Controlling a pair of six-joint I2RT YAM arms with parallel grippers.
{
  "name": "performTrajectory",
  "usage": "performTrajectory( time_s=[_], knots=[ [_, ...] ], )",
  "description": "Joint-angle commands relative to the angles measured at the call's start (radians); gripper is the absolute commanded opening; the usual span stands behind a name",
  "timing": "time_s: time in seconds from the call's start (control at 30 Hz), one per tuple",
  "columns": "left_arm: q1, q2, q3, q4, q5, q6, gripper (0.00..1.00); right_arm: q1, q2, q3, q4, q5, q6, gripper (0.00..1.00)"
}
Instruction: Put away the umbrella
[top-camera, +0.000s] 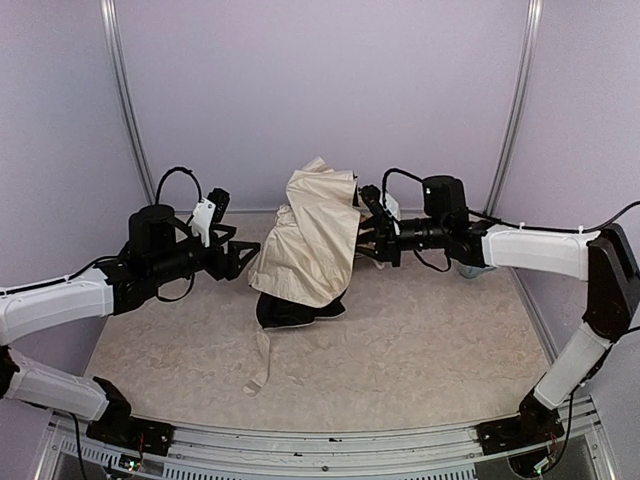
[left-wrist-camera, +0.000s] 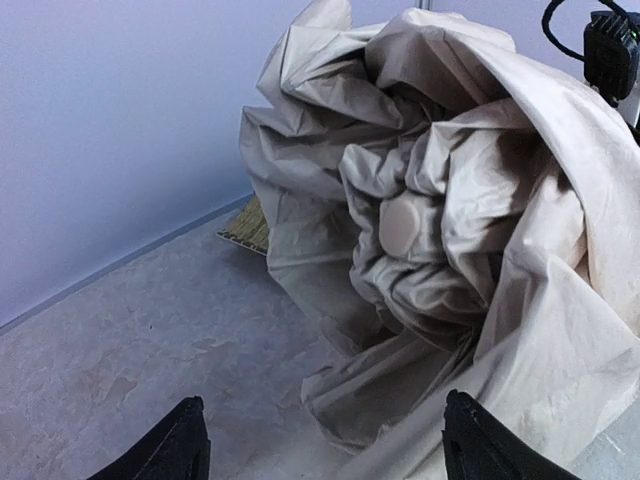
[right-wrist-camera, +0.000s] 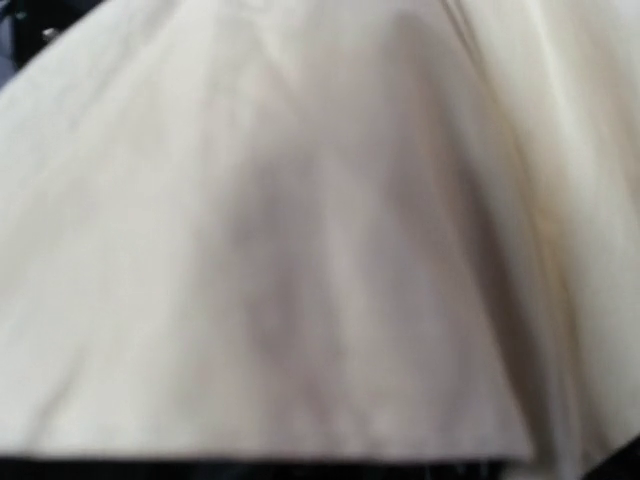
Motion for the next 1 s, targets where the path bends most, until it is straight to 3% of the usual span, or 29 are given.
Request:
performTrajectory(
  time_s=[0.0,0.13,0.3,0.47,0.63,0.77,0.87,0.9,0.97],
  knots=[
    [0.007,-0.076,-0.021,0.016,0.002,0.018,0.79,-0.012,-0.133,-0.032,0.184,0.171,-0.035,0.00],
    [0.004,-0.148,-0.047,0.091,0.039,0.046,0.77,-0.055,-0.208,-0.058,0.342,0.162,0.010,0.00],
    [-0.016,-0.225,-0.111,0.184,0.082,0.088,0.69,-0.117,-0.250,-0.070,0.508,0.006,0.091,0.00],
    [-0.022,-0.232,-0.090,0.229,0.168,0.097,0.71,-0.124,-0.279,-0.040,0.453,-0.161,0.010,0.00],
    [-0.053,-0.186,-0.028,0.299,0.308,0.133,0.80,-0.123,-0.286,-0.042,0.442,-0.128,0.000,0.00],
    [-0.113,-0.079,0.056,0.281,0.349,0.158,0.80,-0.122,-0.274,-0.040,0.488,-0.122,0.046,0.00],
    [-0.150,-0.023,0.104,0.246,0.388,0.164,0.69,-0.122,-0.273,-0.043,0.494,-0.112,0.061,0.00],
    [-0.164,-0.013,0.106,0.247,0.389,0.167,0.61,-0.122,-0.273,-0.044,0.495,-0.106,0.065,0.00],
    [-0.196,0.005,0.108,0.269,0.388,0.177,0.36,-0.122,-0.274,-0.046,0.495,-0.085,0.073,0.00]
  ],
)
